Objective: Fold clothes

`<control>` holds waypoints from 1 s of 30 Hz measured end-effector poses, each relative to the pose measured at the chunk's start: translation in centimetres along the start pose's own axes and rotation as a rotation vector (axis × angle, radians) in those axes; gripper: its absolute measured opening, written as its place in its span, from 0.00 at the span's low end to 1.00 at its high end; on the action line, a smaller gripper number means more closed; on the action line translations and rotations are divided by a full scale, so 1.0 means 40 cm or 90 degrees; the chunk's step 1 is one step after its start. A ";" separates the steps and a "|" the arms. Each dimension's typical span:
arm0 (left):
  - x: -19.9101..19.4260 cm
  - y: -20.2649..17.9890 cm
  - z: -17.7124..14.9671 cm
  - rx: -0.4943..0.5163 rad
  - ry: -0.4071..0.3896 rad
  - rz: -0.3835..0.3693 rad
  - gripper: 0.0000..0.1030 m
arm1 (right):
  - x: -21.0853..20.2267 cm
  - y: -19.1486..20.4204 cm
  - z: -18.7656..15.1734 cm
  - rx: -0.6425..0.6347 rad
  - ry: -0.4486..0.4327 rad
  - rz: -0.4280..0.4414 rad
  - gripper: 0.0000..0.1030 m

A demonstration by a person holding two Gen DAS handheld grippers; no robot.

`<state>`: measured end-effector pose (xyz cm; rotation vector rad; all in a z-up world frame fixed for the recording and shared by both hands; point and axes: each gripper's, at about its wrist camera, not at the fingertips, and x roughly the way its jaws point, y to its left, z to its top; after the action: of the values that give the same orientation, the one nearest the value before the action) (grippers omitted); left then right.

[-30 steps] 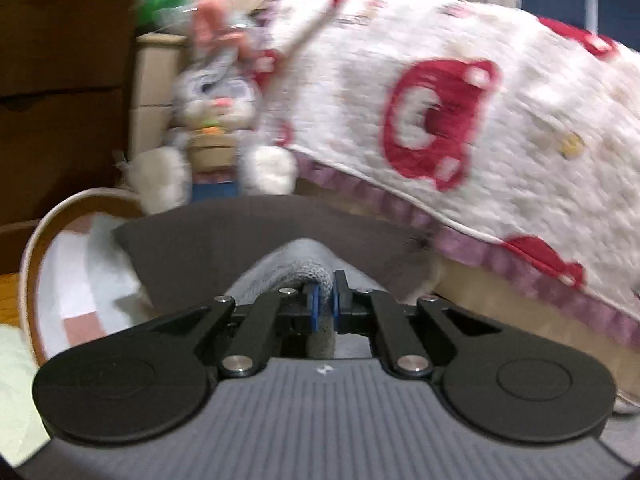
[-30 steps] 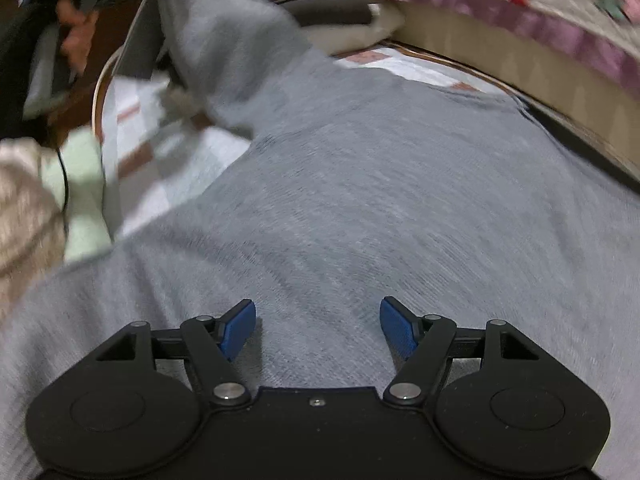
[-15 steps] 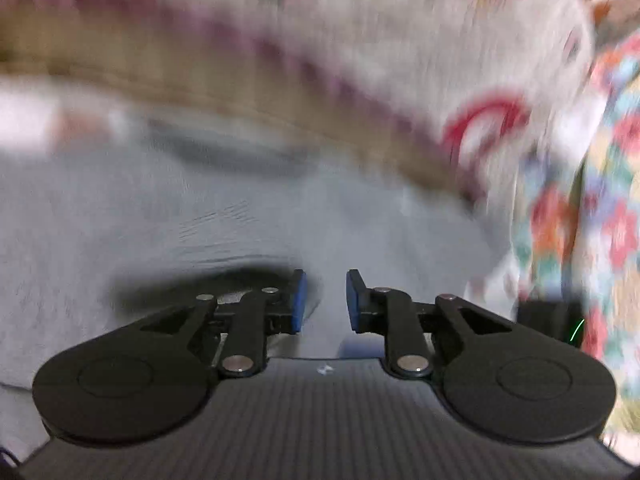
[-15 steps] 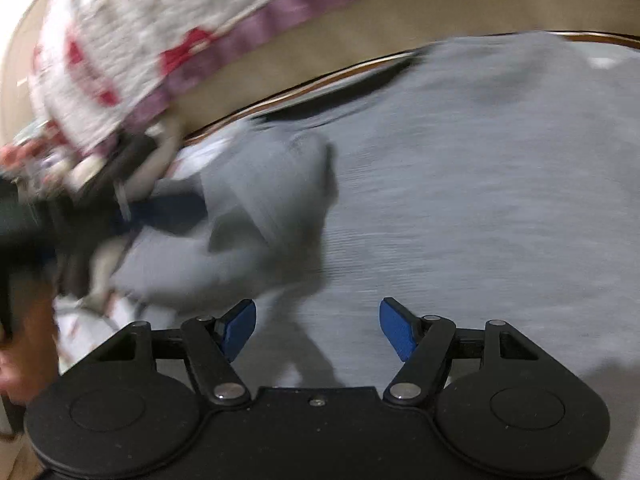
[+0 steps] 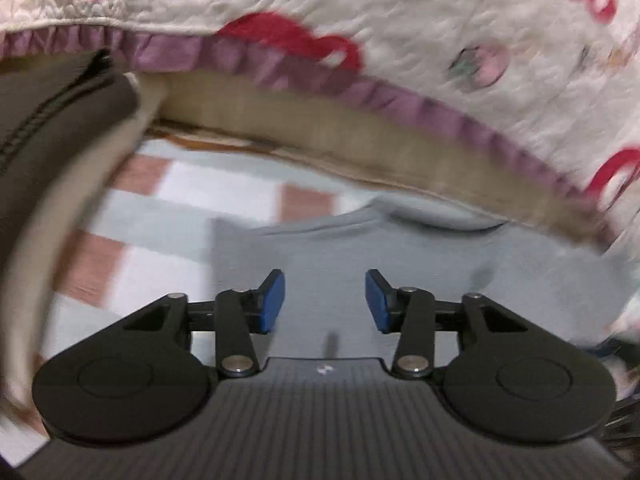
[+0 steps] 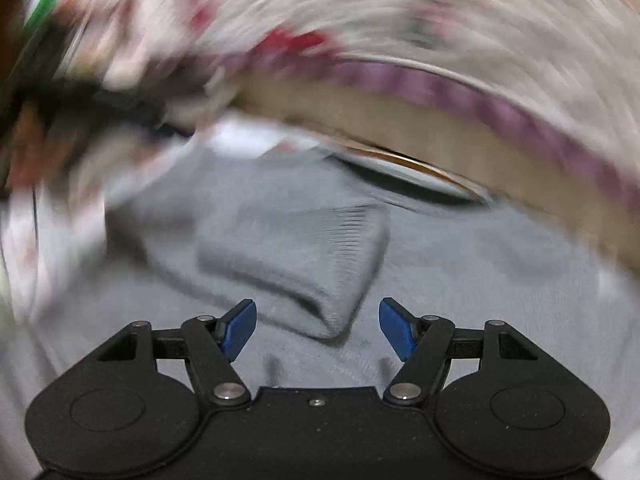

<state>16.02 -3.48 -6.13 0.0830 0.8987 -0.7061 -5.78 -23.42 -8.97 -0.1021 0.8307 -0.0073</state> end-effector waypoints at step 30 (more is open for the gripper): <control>0.079 0.112 -0.027 -0.110 0.027 -0.066 0.35 | 0.007 -0.275 -0.185 0.422 -0.080 -0.146 0.17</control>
<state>19.25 -1.28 -10.15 -0.1026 1.0065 -0.7216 -10.68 -35.03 -13.10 0.4232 0.6530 -0.4836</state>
